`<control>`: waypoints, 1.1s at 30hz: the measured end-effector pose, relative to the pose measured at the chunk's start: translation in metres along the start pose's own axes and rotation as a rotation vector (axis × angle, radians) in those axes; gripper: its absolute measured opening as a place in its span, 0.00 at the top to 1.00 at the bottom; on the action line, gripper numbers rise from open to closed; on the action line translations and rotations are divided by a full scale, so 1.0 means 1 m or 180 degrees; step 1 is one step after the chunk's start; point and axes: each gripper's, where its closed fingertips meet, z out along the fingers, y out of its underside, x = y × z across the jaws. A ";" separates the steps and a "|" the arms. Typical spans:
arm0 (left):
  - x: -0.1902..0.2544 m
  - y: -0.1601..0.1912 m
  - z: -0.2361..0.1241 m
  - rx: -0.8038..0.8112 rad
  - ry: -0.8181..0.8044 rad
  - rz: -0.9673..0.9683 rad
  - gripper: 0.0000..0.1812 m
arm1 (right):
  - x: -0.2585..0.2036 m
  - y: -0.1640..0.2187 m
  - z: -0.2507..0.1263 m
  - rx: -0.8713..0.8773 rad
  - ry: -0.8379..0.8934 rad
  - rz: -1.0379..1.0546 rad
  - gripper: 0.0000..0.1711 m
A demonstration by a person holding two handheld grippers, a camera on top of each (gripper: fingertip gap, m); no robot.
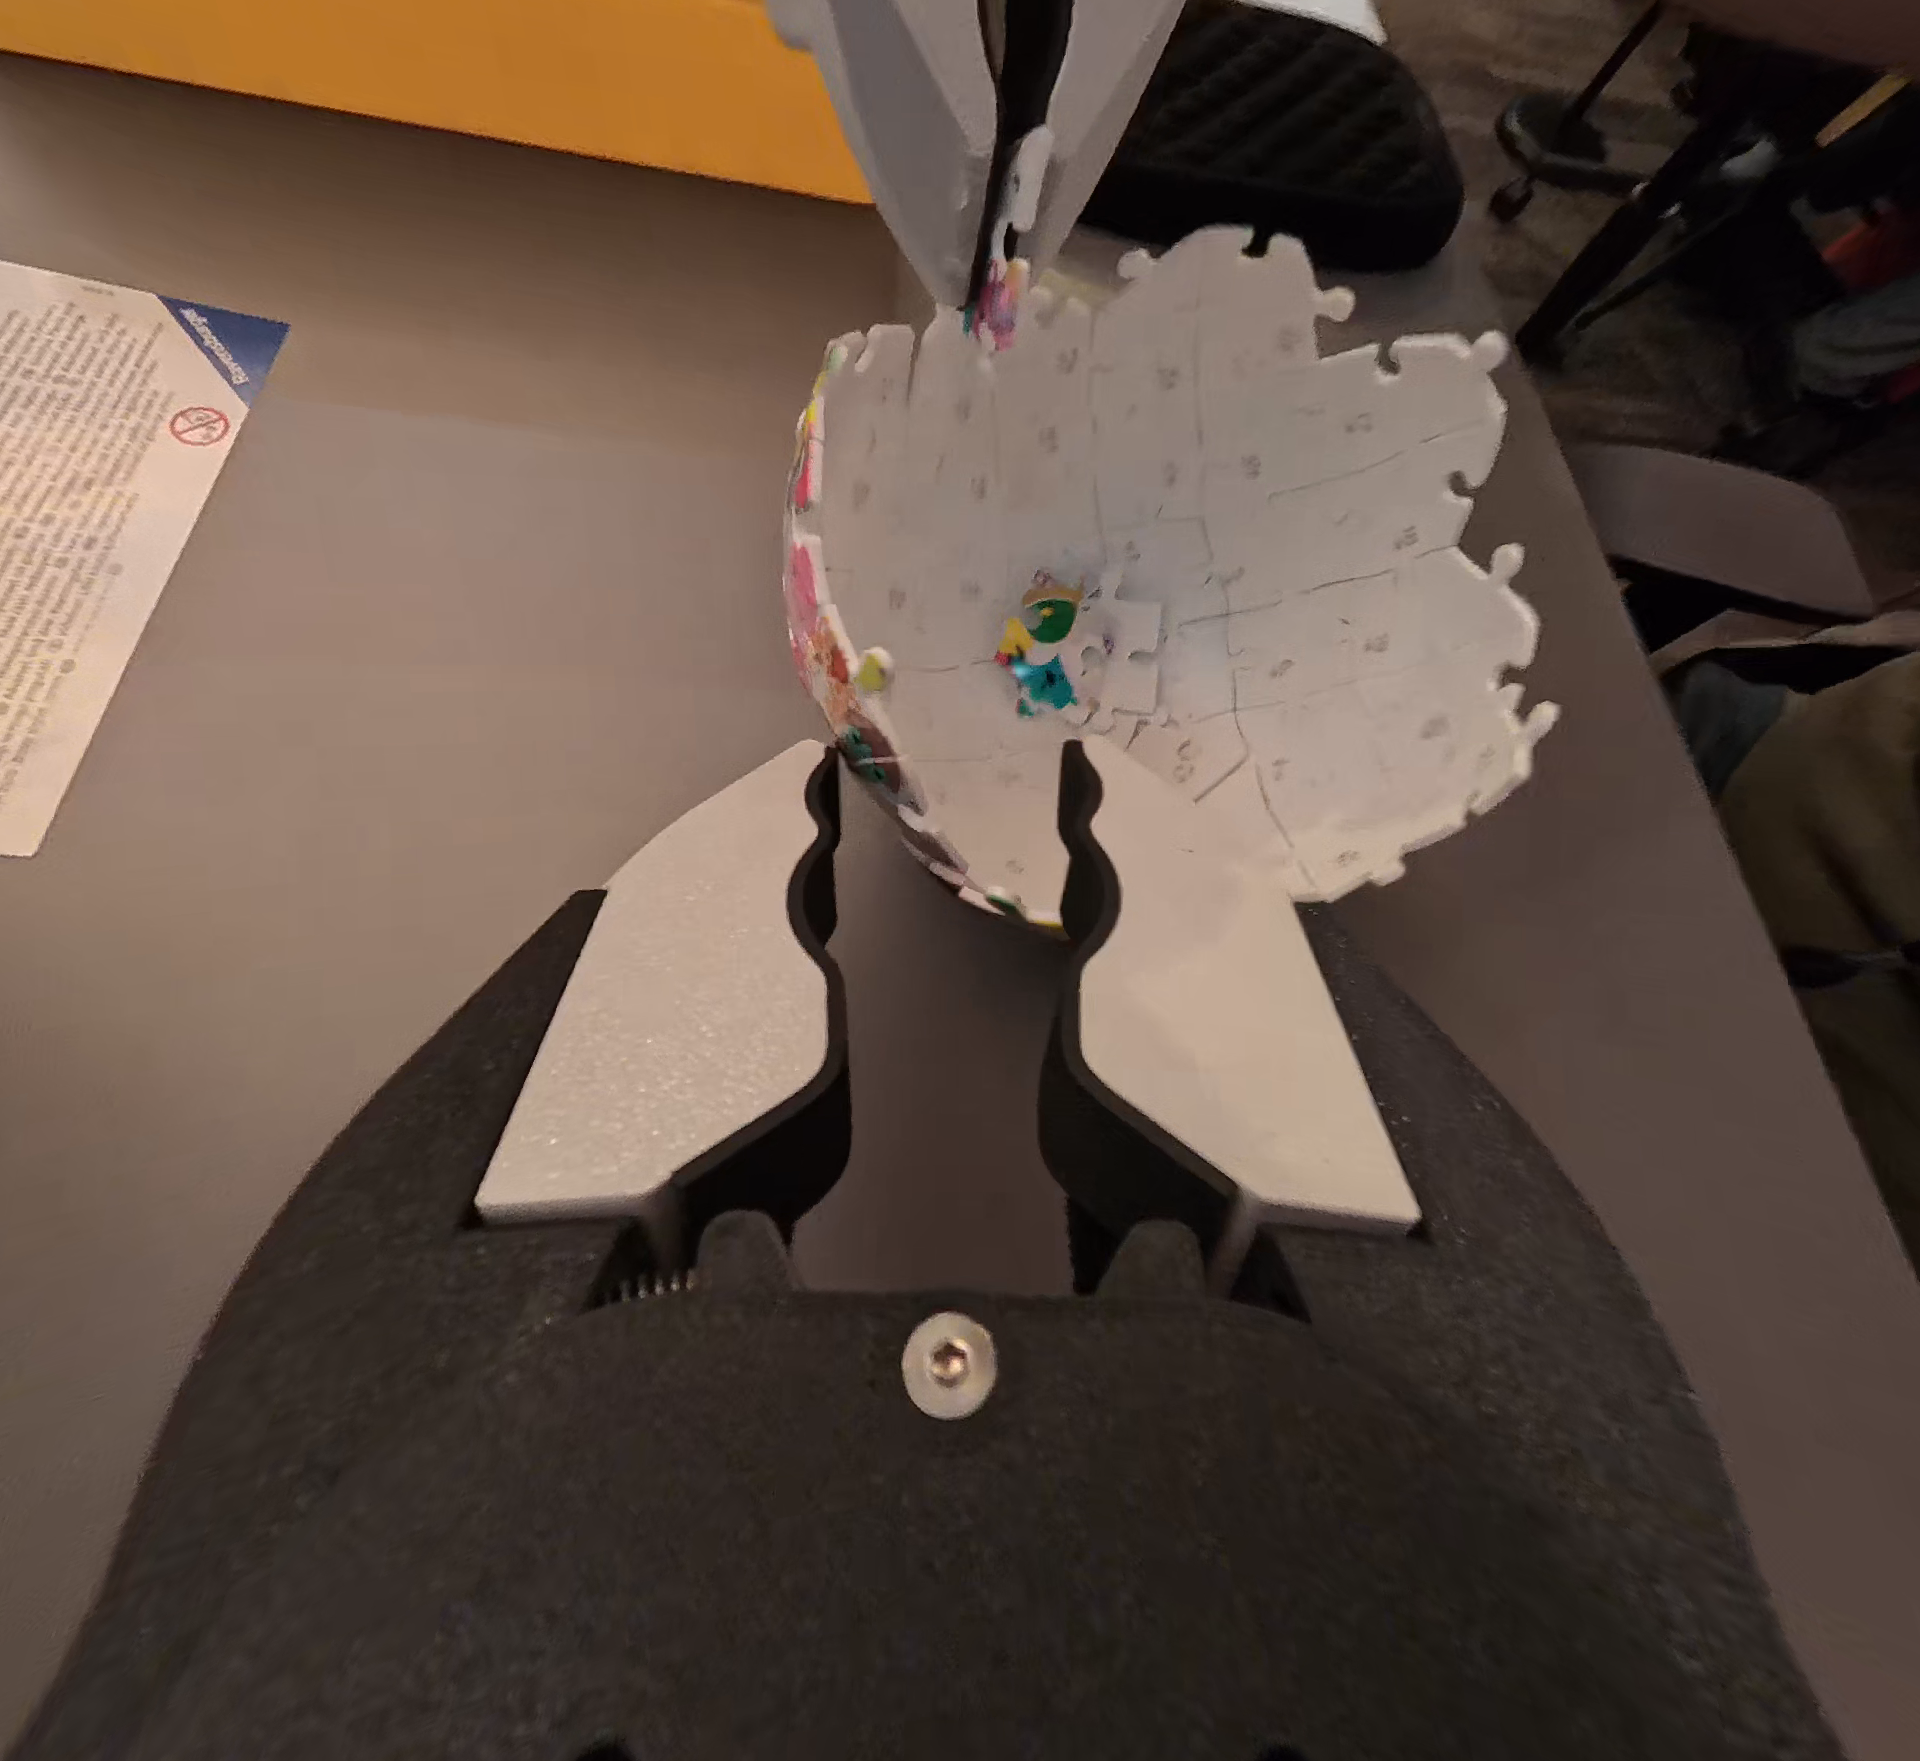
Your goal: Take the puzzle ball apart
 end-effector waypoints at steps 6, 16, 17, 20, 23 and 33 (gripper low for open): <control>0.000 -0.022 -0.012 0.0461 0.0054 -0.0200 0.71 | 0.007 -0.006 -0.022 0.0465 -0.0051 0.0849 0.98; -0.008 -0.021 -0.011 0.0501 -0.0031 -0.0470 0.72 | -0.009 0.004 -0.021 0.0164 0.0108 -0.0023 0.98; -0.009 -0.019 -0.010 0.0460 -0.0060 -0.0467 0.72 | -0.011 0.004 -0.020 0.0148 0.0049 -0.0007 0.98; -0.008 -0.016 -0.006 0.0386 -0.0069 -0.0463 0.72 | -0.017 -0.002 -0.020 0.0282 -0.0091 -0.0022 0.98; -0.007 -0.014 -0.003 0.0369 -0.0045 -0.0483 0.72 | -0.033 -0.029 -0.036 0.0945 -0.0635 0.0228 0.98; -0.012 -0.023 -0.020 0.0518 -0.0141 -0.0499 0.71 | 0.057 0.122 -0.183 0.0352 0.1270 0.2233 0.98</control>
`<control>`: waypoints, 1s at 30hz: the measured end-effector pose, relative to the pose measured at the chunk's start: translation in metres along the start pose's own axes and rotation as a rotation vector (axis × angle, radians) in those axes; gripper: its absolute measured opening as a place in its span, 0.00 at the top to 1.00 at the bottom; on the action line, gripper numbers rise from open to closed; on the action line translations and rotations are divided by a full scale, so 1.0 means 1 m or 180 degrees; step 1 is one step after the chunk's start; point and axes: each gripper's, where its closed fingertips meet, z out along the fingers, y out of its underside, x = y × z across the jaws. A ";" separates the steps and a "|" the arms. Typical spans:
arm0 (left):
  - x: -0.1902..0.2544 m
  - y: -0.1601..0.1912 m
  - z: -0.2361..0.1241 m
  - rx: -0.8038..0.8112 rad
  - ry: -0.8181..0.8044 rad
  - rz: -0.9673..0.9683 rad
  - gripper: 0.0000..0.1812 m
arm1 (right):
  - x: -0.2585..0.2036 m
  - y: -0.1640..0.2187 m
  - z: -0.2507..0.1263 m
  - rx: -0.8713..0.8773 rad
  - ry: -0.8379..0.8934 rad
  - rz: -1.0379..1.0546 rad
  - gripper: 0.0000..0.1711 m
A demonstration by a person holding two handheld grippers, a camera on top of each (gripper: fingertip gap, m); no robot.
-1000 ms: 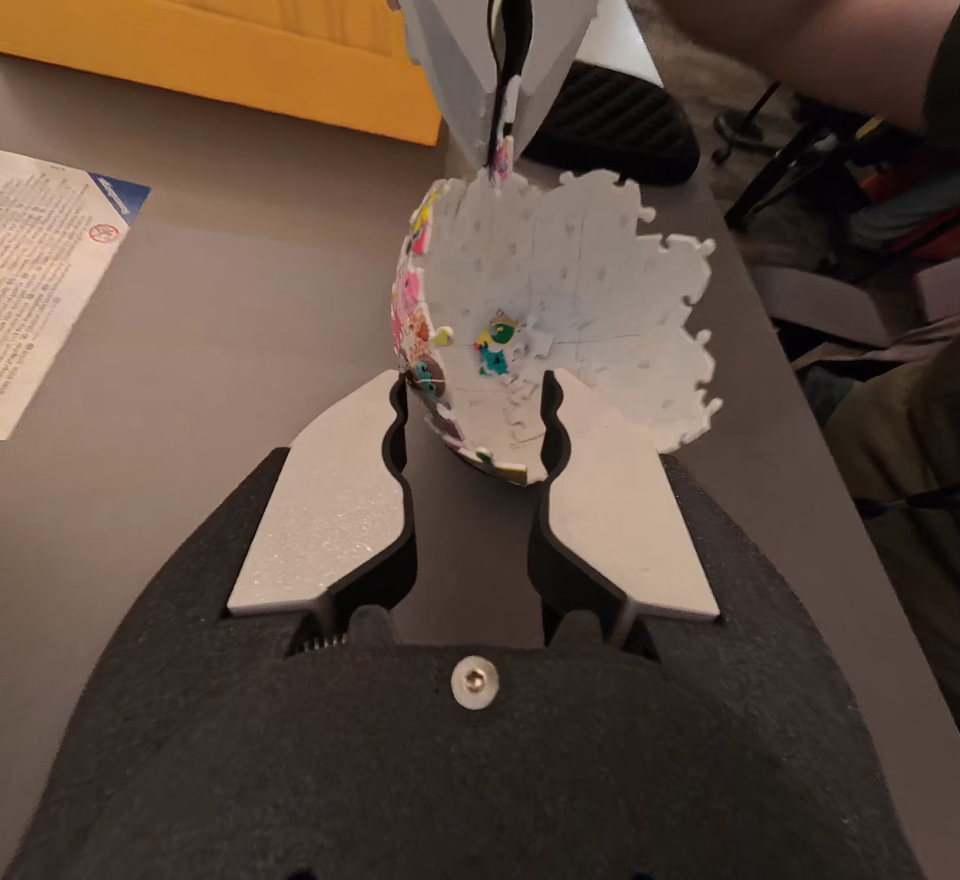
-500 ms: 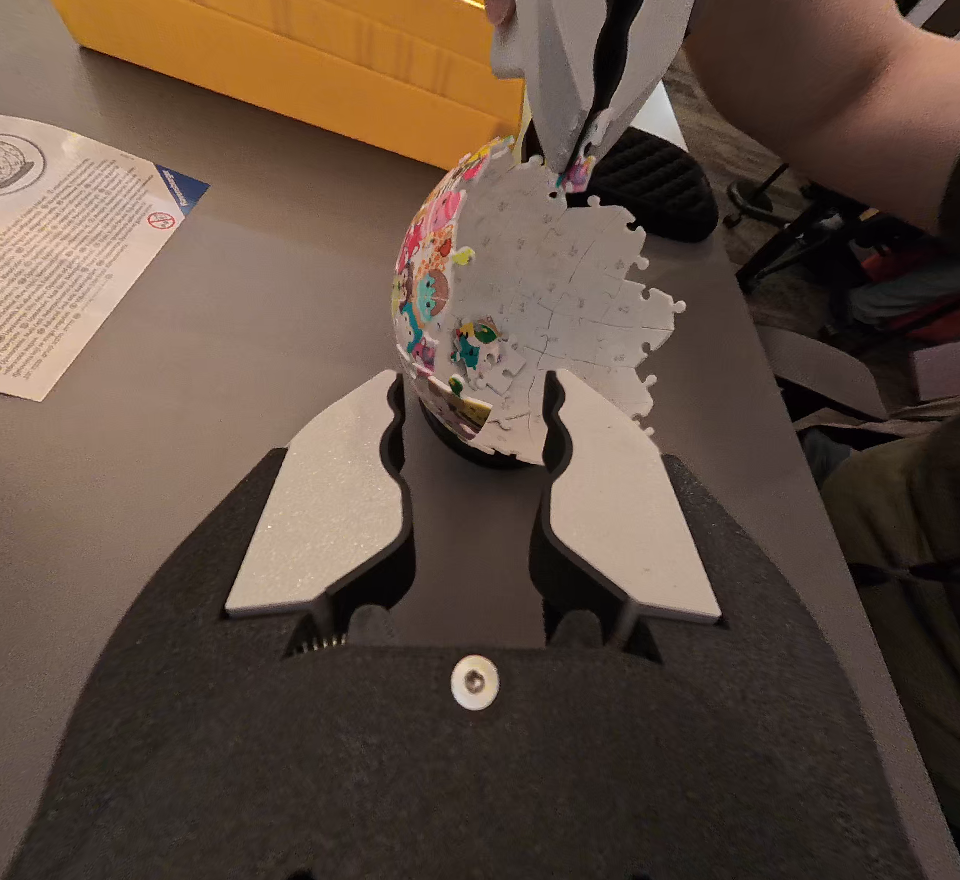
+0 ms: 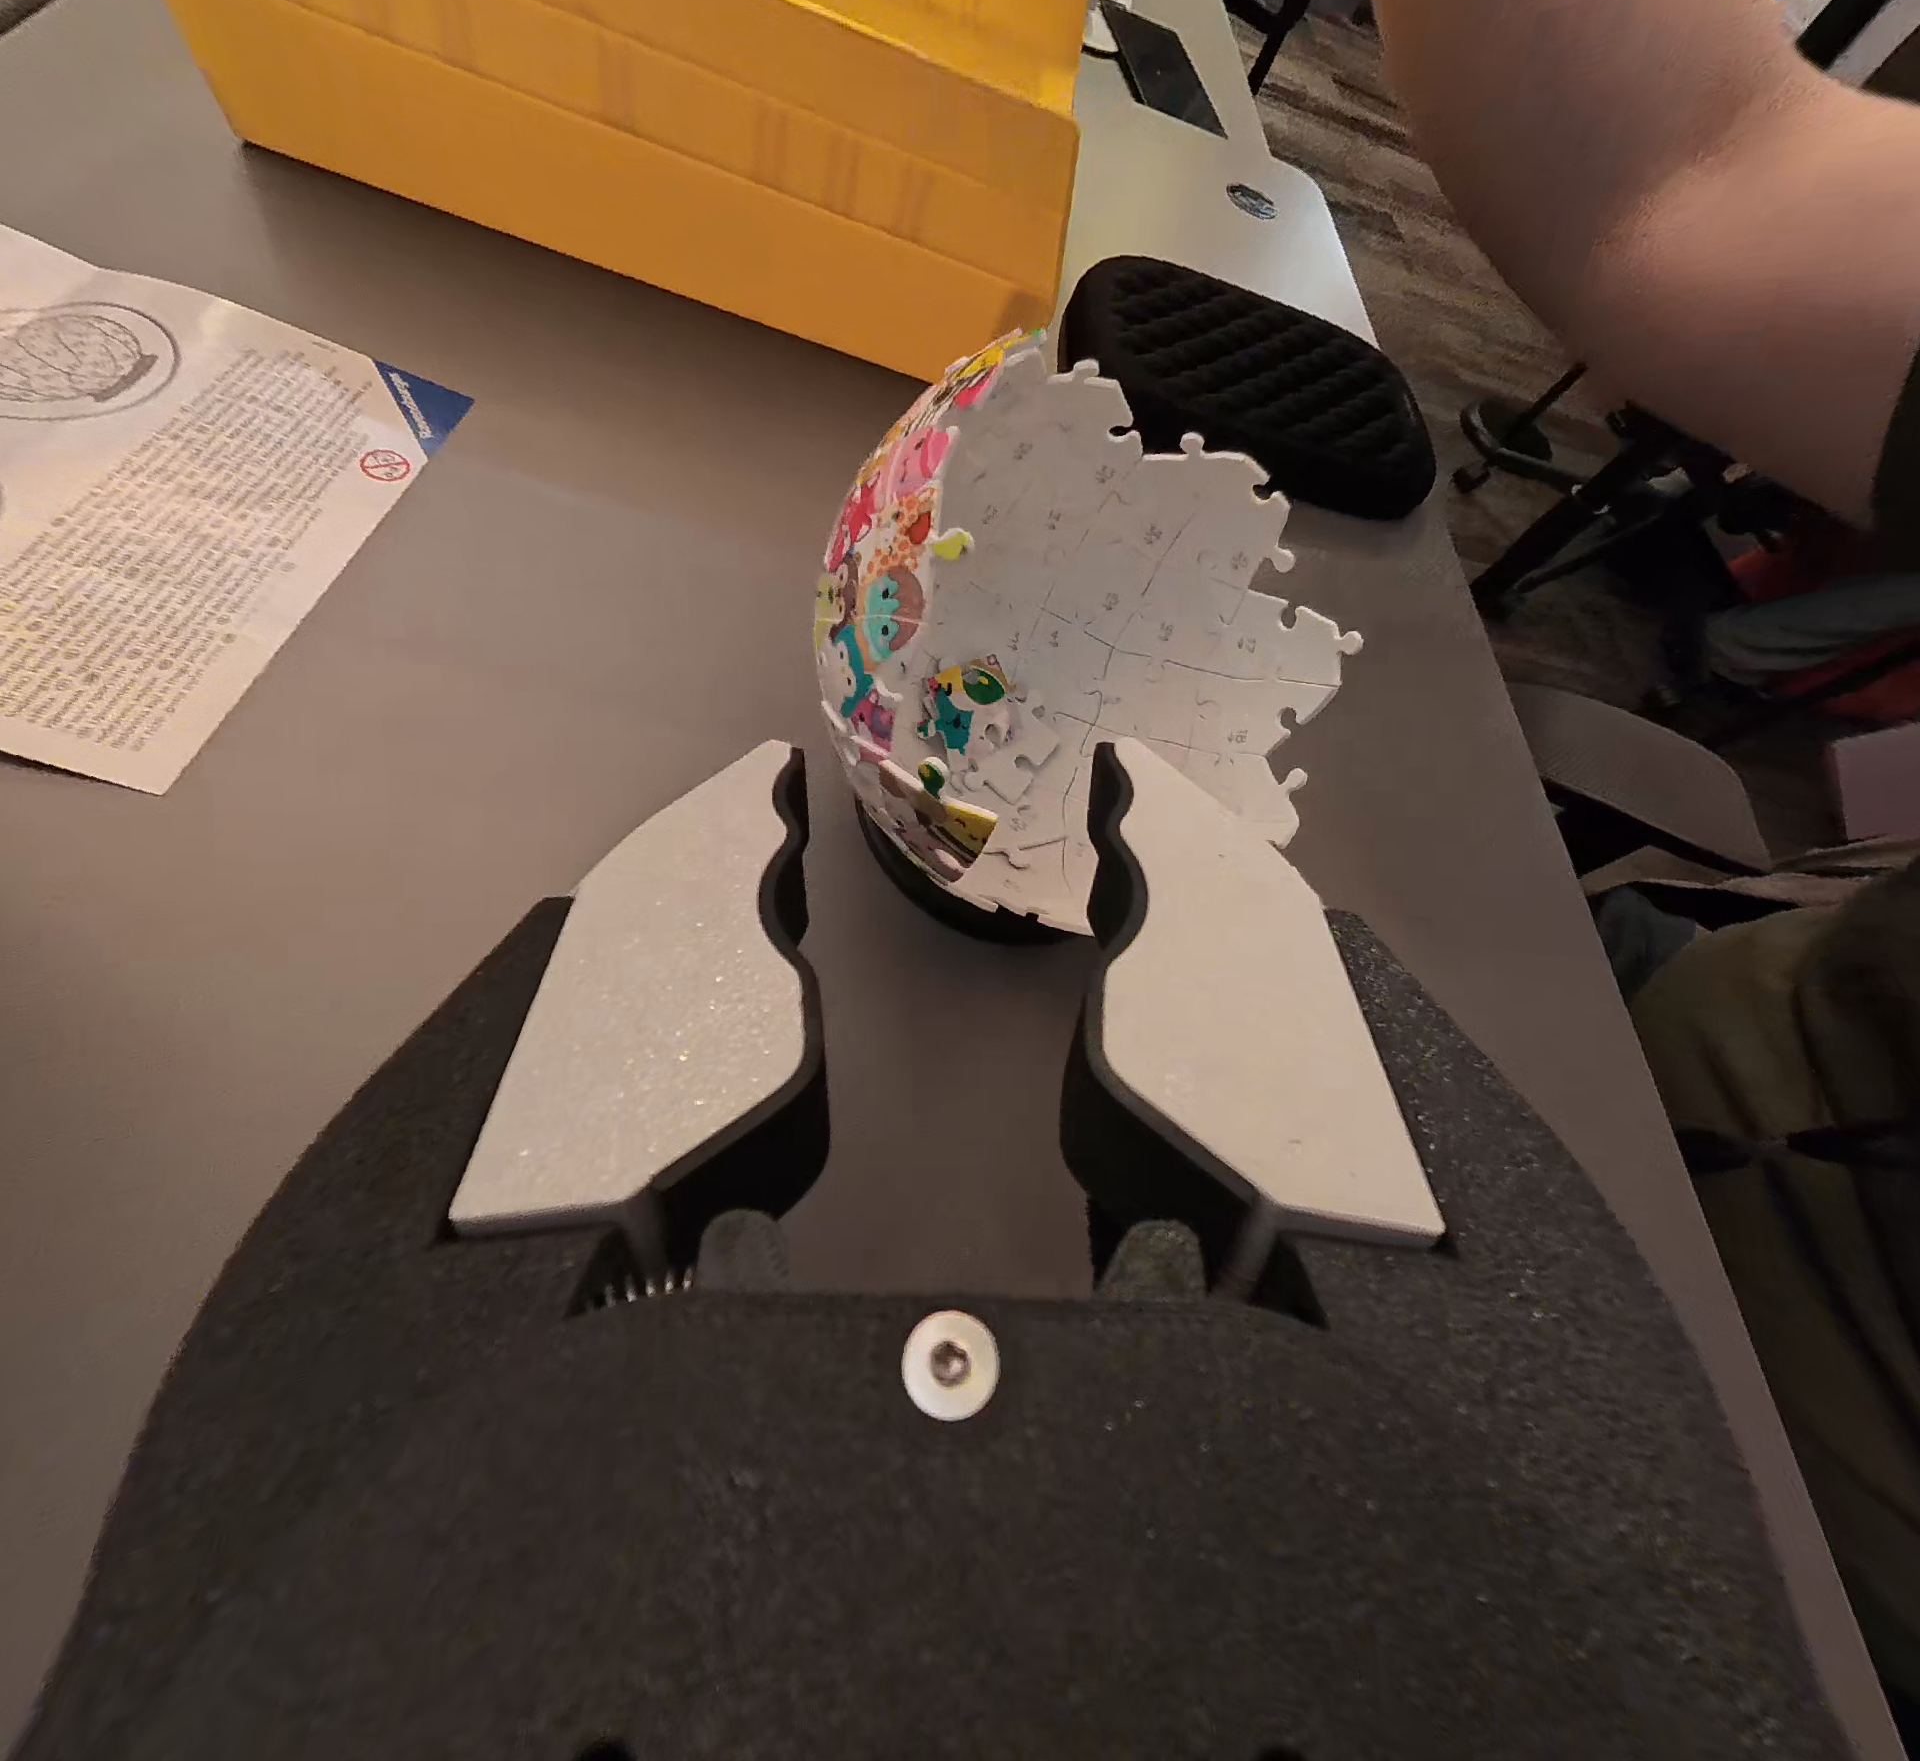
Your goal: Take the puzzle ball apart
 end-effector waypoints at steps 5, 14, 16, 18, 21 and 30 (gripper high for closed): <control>0.001 -0.001 -0.001 -0.0019 -0.0025 0.0033 0.71 | 0.032 0.095 0.041 -0.1454 0.0109 0.0834 0.98; -0.005 0.008 -0.003 -0.0190 -0.0226 0.0128 0.69 | 0.065 0.110 0.037 -0.1657 0.0876 0.0608 0.87; -0.001 0.009 -0.006 -0.0236 -0.0190 0.0158 0.68 | 0.057 0.091 0.022 -0.1343 0.1090 0.0512 0.86; 0.008 0.015 -0.010 -0.0275 -0.0106 0.0217 0.68 | 0.030 0.053 0.011 -0.0681 0.1220 0.0241 0.85; 0.020 0.030 -0.017 -0.0314 -0.0100 0.0504 0.61 | -0.062 0.002 0.010 0.0323 0.1002 -0.0554 0.72; 0.019 0.057 0.004 -0.0302 -0.0331 0.1173 0.57 | -0.177 0.049 0.093 0.0263 0.0676 -0.1289 0.54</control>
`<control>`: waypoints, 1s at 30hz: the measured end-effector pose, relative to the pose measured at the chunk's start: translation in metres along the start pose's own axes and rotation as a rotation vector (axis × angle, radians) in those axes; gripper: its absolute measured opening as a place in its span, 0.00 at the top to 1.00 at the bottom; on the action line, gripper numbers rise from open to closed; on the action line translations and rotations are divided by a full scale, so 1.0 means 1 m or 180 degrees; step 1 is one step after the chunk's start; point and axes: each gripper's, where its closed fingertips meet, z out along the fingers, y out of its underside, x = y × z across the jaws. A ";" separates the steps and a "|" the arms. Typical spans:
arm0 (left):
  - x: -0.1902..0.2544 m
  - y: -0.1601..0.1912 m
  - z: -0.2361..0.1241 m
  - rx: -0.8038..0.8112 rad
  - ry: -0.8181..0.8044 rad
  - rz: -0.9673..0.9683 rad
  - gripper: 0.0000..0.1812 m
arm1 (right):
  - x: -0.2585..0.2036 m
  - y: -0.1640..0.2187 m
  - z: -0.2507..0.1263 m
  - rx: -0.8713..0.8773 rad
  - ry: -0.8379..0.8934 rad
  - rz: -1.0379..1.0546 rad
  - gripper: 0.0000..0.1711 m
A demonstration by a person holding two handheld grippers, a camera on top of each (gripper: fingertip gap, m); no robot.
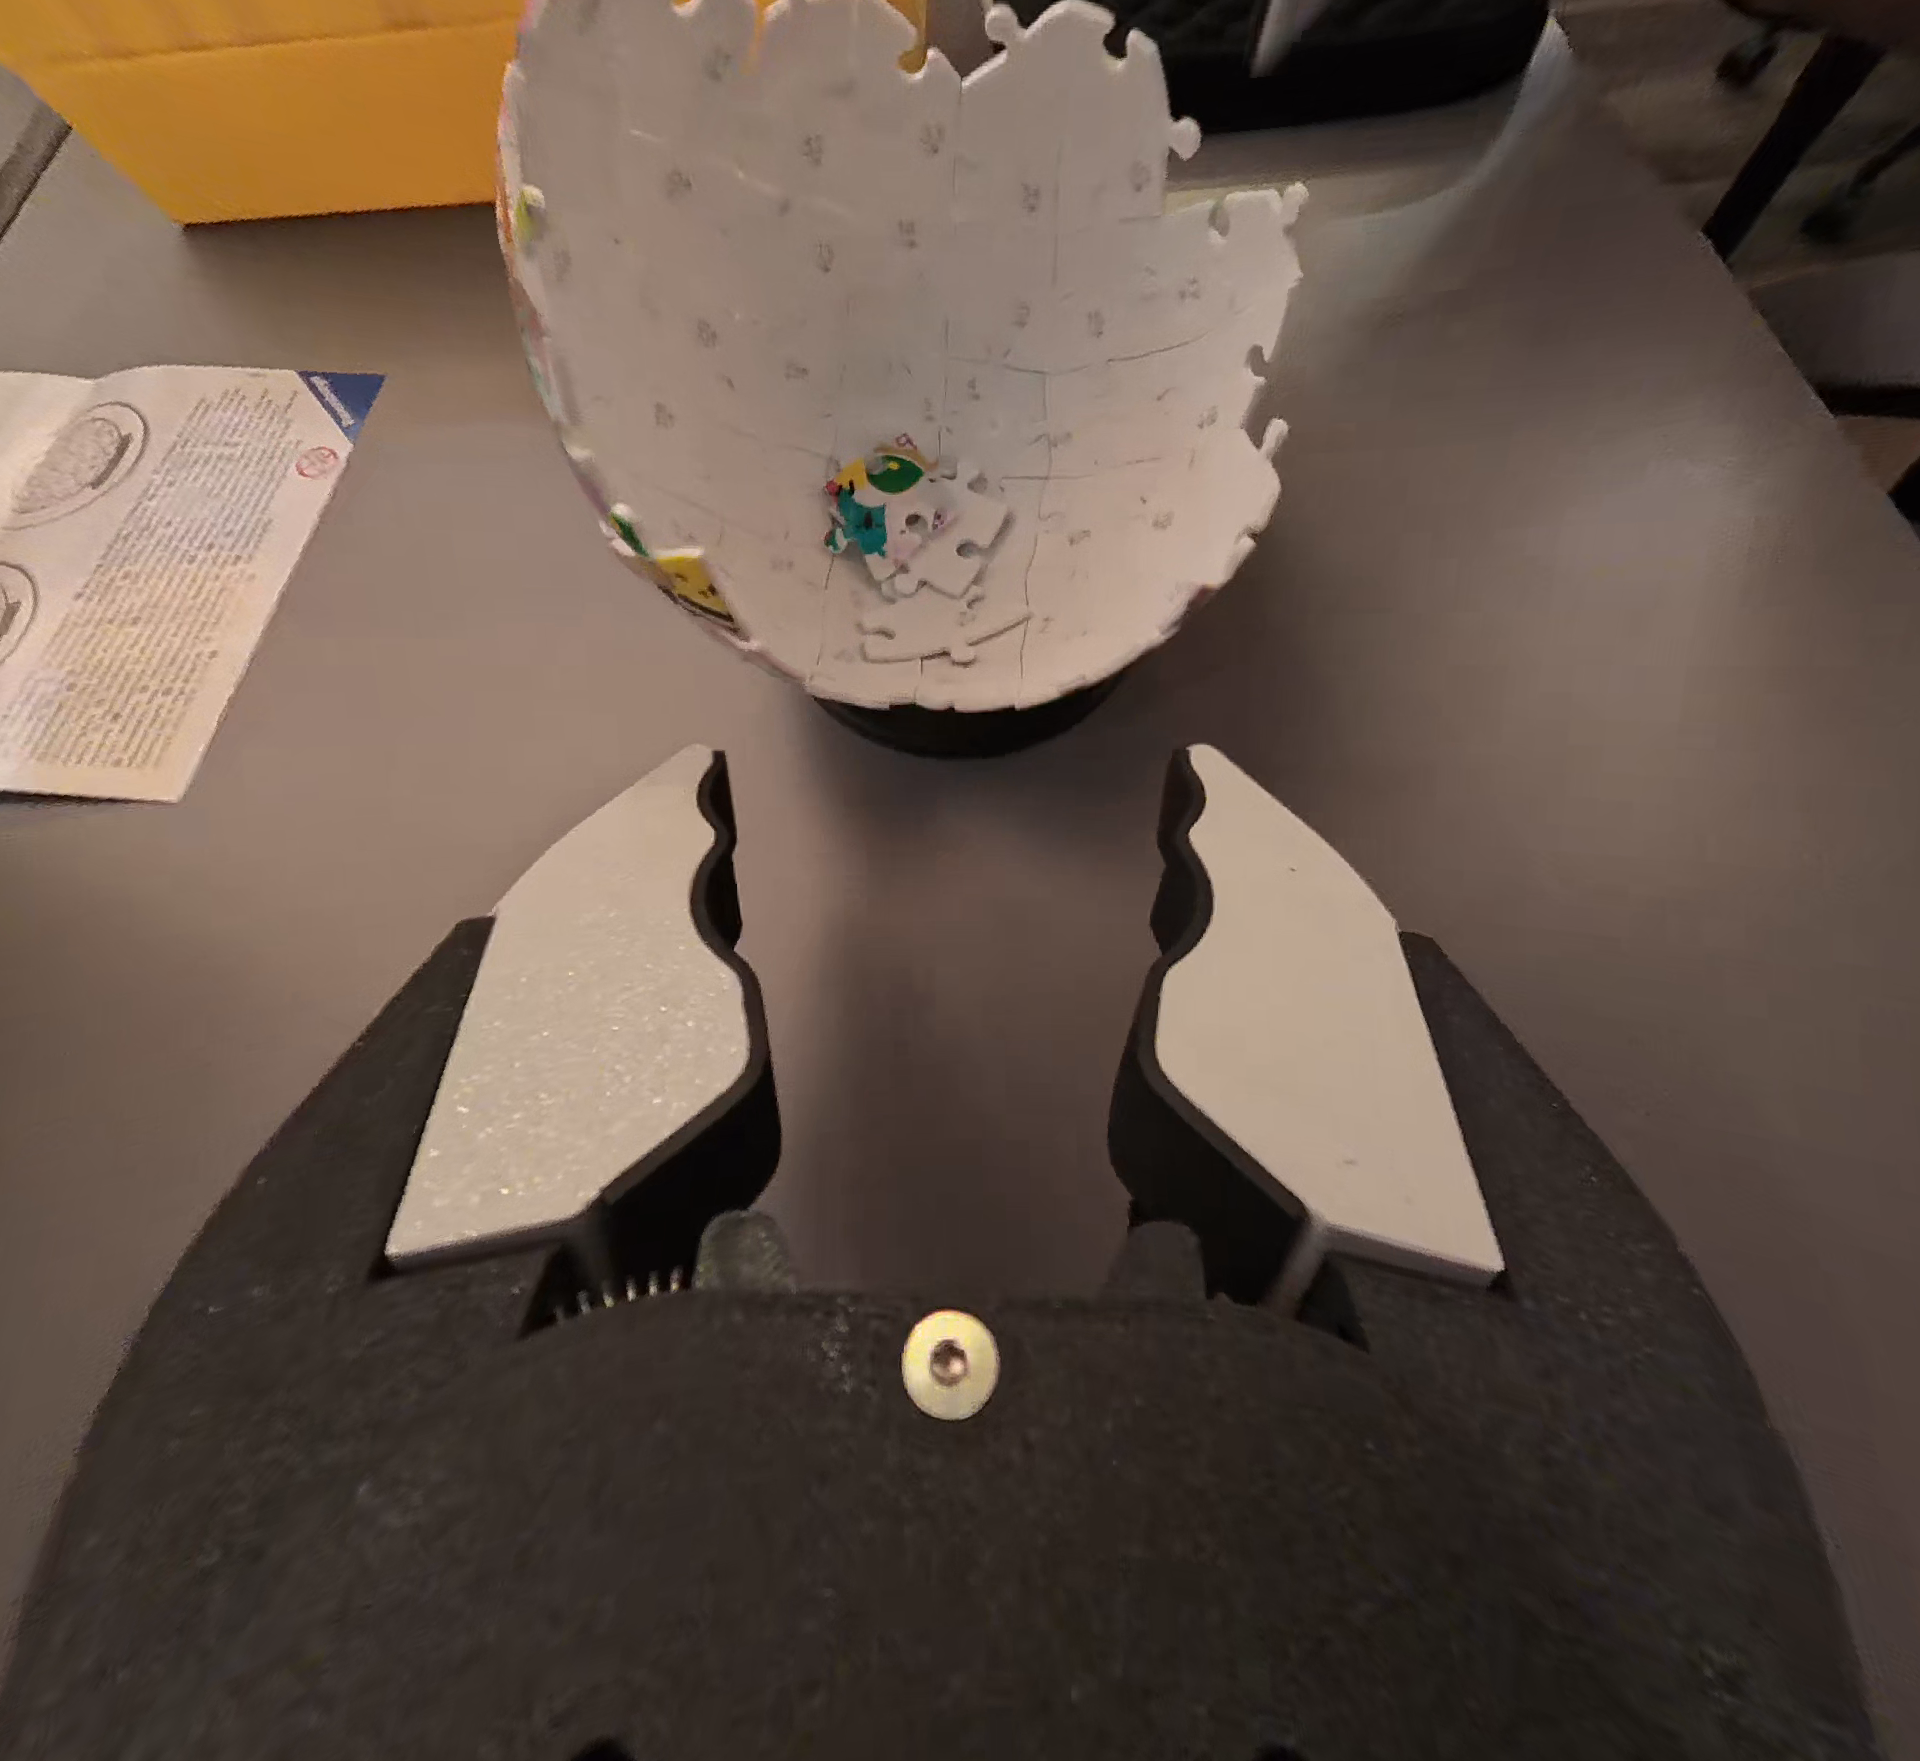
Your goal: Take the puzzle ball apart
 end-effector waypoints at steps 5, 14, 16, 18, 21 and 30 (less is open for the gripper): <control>-0.011 -0.006 0.012 0.0076 -0.0331 0.0336 0.57 | -0.009 0.013 0.035 -0.0200 0.0077 0.0019 0.55; -0.005 -0.002 0.020 0.0020 -0.0322 0.0448 0.59 | -0.017 0.005 0.057 -0.0037 -0.0117 0.0195 0.57; -0.004 -0.003 0.017 0.0045 -0.0293 0.0394 0.60 | -0.020 0.004 0.058 -0.0041 -0.0214 0.0251 0.57; -0.003 -0.005 0.012 0.0081 -0.0253 0.0328 0.60 | -0.024 0.004 0.059 -0.0045 -0.0362 0.0405 0.58; 0.003 -0.012 0.002 0.0139 -0.0054 0.0098 0.61 | -0.032 0.005 0.060 -0.0089 -0.0642 0.0611 0.59; -0.031 -0.023 -0.043 0.0326 -0.0069 -0.0736 0.68 | -0.020 0.006 0.036 0.0112 -0.0769 0.0539 0.58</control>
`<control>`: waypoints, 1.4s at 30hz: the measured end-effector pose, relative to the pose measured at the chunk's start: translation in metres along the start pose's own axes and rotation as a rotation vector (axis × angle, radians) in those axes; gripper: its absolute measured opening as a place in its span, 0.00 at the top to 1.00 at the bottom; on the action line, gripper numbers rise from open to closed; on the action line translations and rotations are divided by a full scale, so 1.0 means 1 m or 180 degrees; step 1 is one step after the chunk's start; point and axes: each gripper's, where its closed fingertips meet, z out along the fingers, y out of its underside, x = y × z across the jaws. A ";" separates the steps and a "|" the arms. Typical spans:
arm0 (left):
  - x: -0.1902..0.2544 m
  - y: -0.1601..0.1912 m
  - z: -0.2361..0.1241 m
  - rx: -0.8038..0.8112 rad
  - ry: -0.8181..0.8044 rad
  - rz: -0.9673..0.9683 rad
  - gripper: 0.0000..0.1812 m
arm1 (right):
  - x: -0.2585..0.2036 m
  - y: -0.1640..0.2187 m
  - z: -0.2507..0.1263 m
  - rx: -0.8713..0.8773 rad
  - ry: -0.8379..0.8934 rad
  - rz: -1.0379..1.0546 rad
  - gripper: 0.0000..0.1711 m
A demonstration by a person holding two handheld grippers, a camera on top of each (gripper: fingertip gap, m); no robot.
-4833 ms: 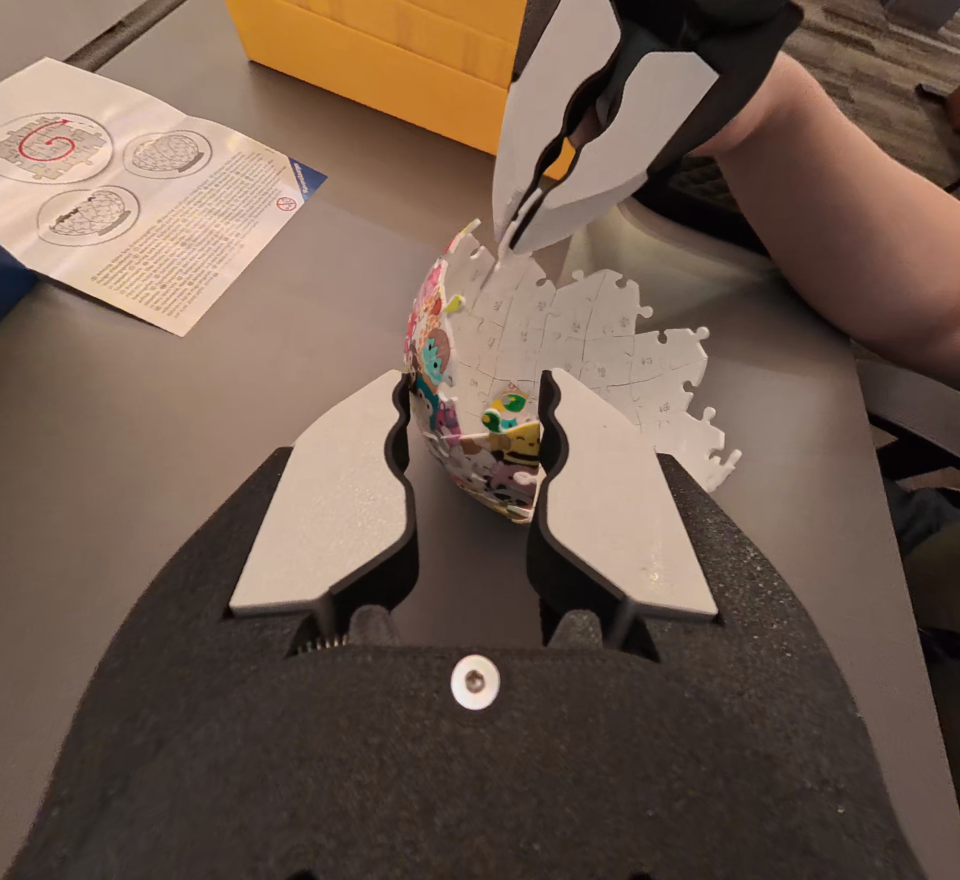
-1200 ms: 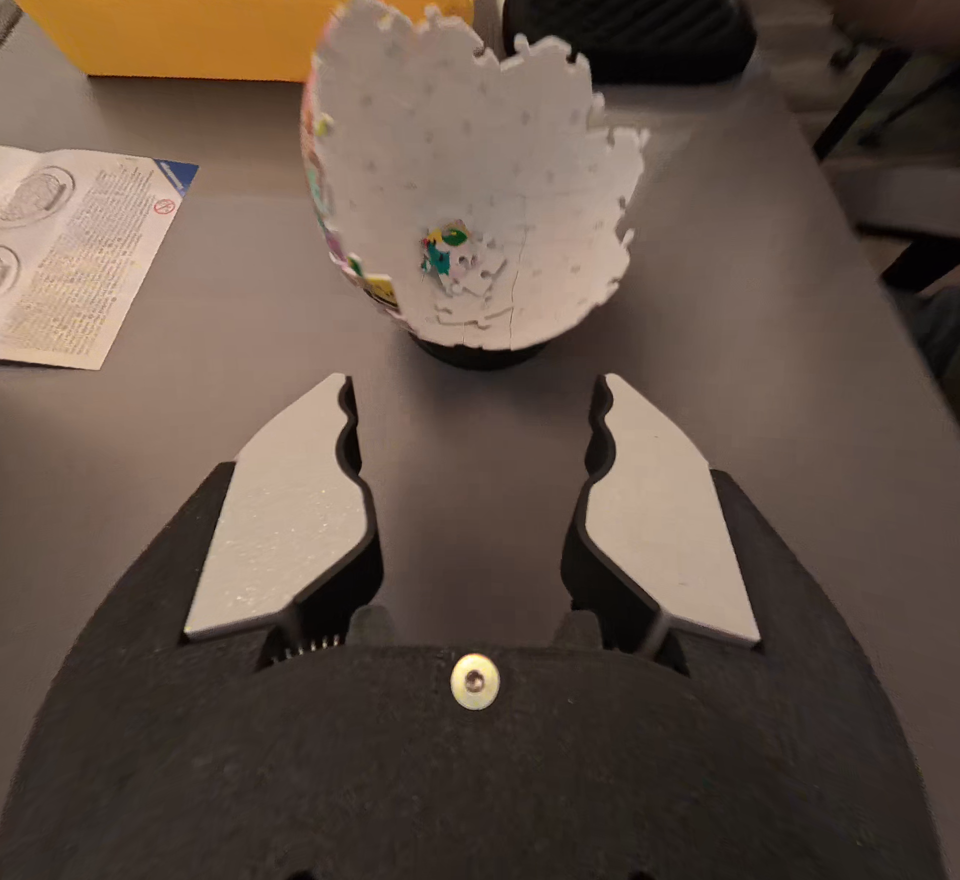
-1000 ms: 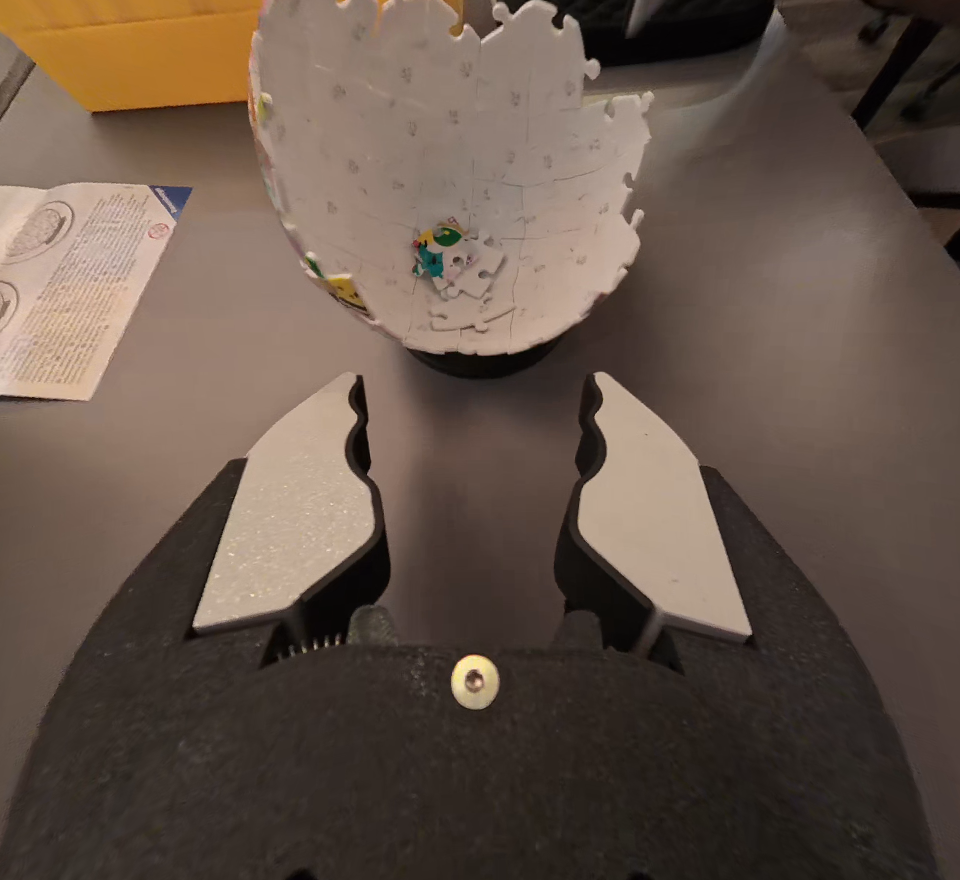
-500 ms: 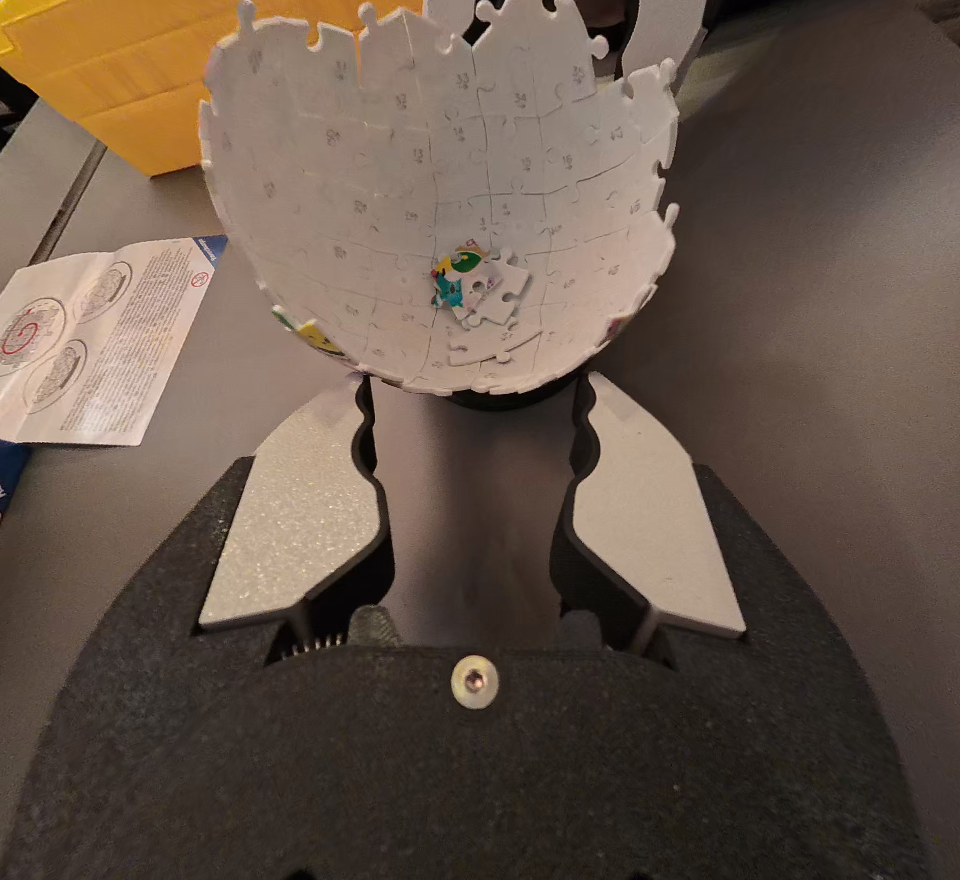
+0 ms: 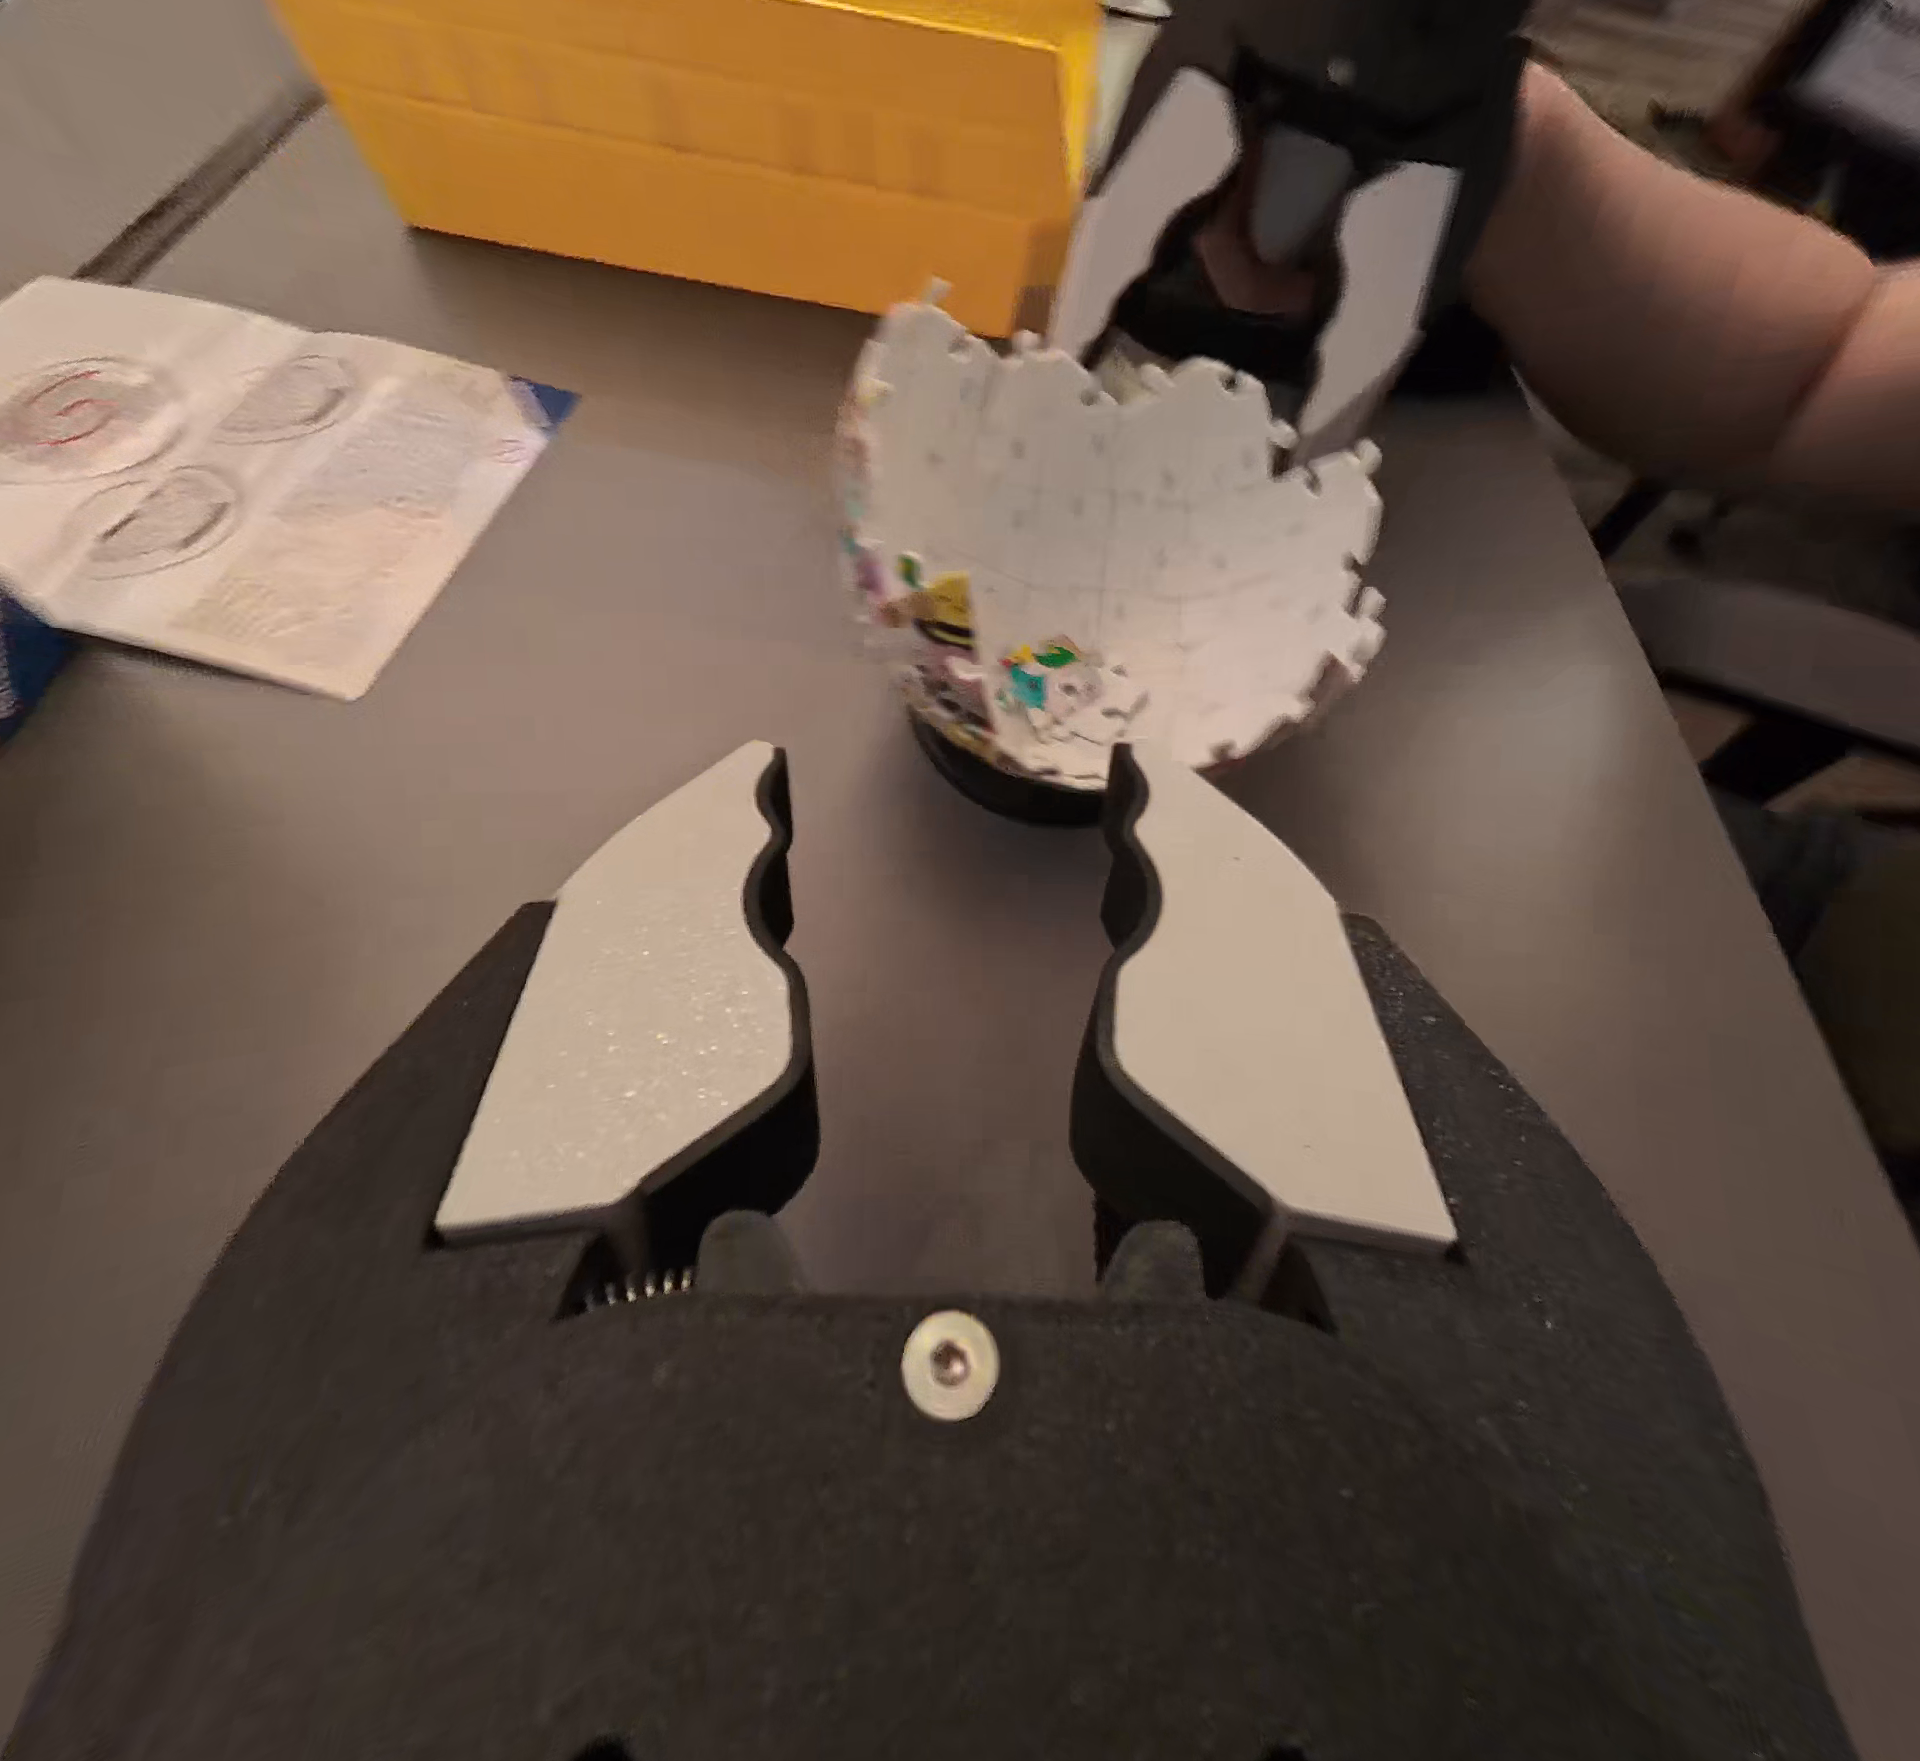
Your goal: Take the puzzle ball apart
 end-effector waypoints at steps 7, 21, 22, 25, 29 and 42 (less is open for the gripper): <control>-0.011 -0.035 0.009 0.0040 -0.0289 -0.0707 0.74 | 0.026 -0.111 -0.047 0.0967 0.0024 -0.0440 0.62; 0.002 -0.013 0.030 -0.0496 -0.0409 -0.0966 0.92 | 0.065 -0.079 0.050 -0.0060 0.0099 -0.0638 0.83; 0.000 -0.014 0.030 -0.0467 -0.0427 -0.0974 0.94 | 0.063 -0.077 0.052 -0.0086 0.0023 -0.0589 0.85; -0.002 -0.014 0.030 -0.0421 -0.0364 -0.1112 0.94 | 0.058 -0.074 0.053 -0.0118 -0.0153 -0.0522 0.92; -0.004 -0.012 0.026 -0.0390 -0.0266 -0.1279 0.95 | 0.058 -0.075 0.052 -0.0088 -0.0090 -0.0599 0.93; -0.008 0.005 0.037 -0.0650 -0.0516 -0.1202 0.86 | 0.058 -0.072 0.052 -0.0117 -0.0017 -0.0631 0.93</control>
